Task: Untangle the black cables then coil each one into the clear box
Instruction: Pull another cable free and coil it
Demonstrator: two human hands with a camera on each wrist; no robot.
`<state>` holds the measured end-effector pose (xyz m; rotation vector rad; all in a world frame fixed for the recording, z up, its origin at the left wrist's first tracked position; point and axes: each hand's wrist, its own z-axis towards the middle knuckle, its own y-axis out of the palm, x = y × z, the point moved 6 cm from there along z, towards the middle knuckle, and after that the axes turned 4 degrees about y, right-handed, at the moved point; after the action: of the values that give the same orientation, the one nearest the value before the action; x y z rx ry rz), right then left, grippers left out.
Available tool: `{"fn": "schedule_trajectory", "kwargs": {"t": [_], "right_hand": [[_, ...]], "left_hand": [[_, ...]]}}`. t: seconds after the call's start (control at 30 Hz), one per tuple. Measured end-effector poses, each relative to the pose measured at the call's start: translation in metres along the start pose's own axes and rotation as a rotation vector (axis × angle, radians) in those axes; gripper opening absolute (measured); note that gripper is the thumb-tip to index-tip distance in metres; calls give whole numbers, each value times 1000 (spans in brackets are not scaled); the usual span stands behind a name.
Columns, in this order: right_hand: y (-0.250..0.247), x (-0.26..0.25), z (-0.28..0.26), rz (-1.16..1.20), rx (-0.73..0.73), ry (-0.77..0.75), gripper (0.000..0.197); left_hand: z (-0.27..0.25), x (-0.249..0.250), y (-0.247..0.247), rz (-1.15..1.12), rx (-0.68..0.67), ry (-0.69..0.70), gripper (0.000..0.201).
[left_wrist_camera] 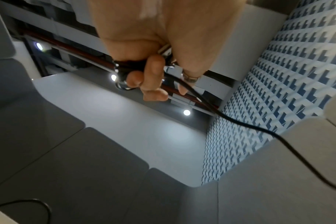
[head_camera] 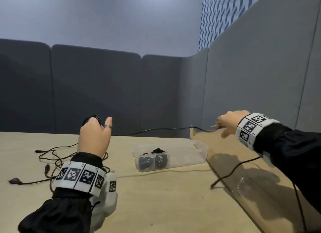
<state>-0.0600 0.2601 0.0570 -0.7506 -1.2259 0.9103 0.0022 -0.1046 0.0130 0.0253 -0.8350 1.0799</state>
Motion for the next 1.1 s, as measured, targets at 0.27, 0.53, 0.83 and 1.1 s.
{"fn": "schedule_trajectory", "kwargs": {"t": [0.27,0.53,0.83,1.1], "right_hand": [[-20,-118,-66,857,-217,-575,76],[-41,-151,-107,962,-43,-787,21],[-81,-122,-75,847,634,-475,22],[-13,-163,-57,1058,-159,-712,21]], "left_hand": [[-23,24,58,-607,-405,-179,47],[-43,38,72,-864,-610,-287,86],[-82,79,65,-1288,-1231,-306,90],[-47,74,48,-1559,-665,-218,35]]}}
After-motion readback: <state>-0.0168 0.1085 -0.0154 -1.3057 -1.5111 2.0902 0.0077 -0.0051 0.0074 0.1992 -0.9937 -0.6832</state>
